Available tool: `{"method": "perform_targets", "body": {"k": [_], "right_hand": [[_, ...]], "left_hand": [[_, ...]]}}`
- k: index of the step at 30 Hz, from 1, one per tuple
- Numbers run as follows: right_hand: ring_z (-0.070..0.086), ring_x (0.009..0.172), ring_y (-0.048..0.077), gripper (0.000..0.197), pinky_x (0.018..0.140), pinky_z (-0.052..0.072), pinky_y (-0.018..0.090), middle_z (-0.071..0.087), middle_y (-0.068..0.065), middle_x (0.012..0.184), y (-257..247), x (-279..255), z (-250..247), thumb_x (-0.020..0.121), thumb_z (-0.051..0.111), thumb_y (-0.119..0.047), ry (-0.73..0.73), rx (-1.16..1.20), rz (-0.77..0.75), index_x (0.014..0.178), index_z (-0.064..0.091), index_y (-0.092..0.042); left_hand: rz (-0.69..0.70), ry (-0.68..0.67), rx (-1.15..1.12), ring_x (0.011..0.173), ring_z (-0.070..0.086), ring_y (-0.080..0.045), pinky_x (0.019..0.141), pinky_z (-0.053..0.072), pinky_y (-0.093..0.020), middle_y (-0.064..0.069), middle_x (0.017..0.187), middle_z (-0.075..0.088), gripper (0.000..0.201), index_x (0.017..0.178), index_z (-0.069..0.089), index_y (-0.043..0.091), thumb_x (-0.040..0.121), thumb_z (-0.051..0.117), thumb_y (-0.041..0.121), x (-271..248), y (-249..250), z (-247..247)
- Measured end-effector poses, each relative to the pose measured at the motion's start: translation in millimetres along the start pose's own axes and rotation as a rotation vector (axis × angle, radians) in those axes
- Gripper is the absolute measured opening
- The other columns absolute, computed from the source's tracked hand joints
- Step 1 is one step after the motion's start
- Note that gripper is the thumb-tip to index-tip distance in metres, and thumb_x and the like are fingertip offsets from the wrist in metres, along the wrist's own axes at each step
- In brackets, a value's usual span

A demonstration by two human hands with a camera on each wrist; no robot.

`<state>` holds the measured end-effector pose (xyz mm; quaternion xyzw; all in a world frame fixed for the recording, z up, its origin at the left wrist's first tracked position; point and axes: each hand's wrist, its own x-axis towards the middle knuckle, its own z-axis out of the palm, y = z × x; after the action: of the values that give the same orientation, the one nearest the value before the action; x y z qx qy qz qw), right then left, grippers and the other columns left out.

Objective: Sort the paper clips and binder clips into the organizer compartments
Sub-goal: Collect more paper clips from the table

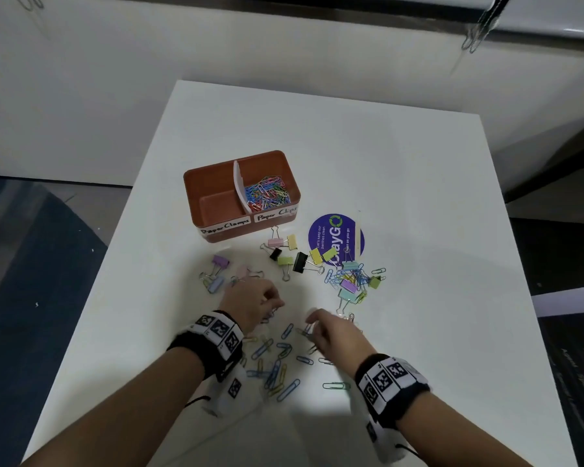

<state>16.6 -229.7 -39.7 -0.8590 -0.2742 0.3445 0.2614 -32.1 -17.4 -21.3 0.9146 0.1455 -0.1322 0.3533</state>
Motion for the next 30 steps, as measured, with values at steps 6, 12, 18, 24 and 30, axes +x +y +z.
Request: {"method": "perform_targets", "body": {"k": [6, 12, 18, 24, 30], "right_hand": [[0.064, 0.087, 0.013, 0.032, 0.079, 0.052, 0.034, 0.063, -0.008, 0.080, 10, 4, -14, 0.089, 0.052, -0.016, -0.029, -0.109, -0.025, 0.118, 0.056, -0.029], [0.058, 0.105, 0.021, 0.027, 0.093, 0.038, 0.033, 0.066, -0.003, 0.107, 2, 22, -10, 0.090, 0.054, -0.026, -0.007, -0.491, -0.205, 0.116, 0.061, -0.027], [0.063, 0.071, 0.019, 0.009, 0.070, 0.042, 0.032, 0.062, -0.008, 0.068, -10, 18, -5, 0.068, 0.074, -0.026, -0.008, -0.701, -0.135, 0.074, 0.066, -0.029], [0.056, 0.054, 0.011, 0.024, 0.057, 0.041, 0.022, 0.053, -0.011, 0.058, -2, 16, 6, 0.049, 0.085, -0.031, 0.046, -0.806, -0.177, 0.055, 0.062, -0.029], [0.063, 0.062, 0.024, 0.008, 0.056, 0.039, 0.024, 0.064, -0.002, 0.069, -8, 16, 3, 0.071, 0.066, -0.014, -0.027, -0.702, -0.165, 0.069, 0.061, -0.020]], "left_hand": [[-0.035, -0.011, -0.184, 0.079, 0.063, -0.011, 0.076, 0.053, -0.024, 0.006, 0.081, 0.066, 0.013, 0.082, 0.058, 0.024, 0.080, 0.070, 0.021, -16, -12, -12], [-0.058, -0.149, -0.033, 0.081, 0.063, -0.013, 0.079, 0.050, -0.024, 0.005, 0.080, 0.065, 0.016, 0.096, 0.062, 0.012, 0.081, 0.067, 0.016, -46, -16, 17], [-0.029, -0.158, 0.086, 0.100, 0.055, -0.020, 0.084, 0.041, -0.024, -0.005, 0.108, 0.060, 0.029, 0.103, 0.061, 0.010, 0.077, 0.071, 0.017, -47, -17, 38], [0.010, -0.171, 0.178, 0.089, 0.049, -0.018, 0.079, 0.041, -0.022, -0.003, 0.105, 0.043, 0.021, 0.095, 0.062, 0.007, 0.079, 0.070, 0.018, -40, -14, 37], [-0.001, -0.223, 0.283, 0.100, 0.057, -0.024, 0.086, 0.043, -0.029, -0.008, 0.109, 0.060, 0.016, 0.097, 0.062, 0.009, 0.085, 0.062, 0.020, -40, -14, 37]]}}
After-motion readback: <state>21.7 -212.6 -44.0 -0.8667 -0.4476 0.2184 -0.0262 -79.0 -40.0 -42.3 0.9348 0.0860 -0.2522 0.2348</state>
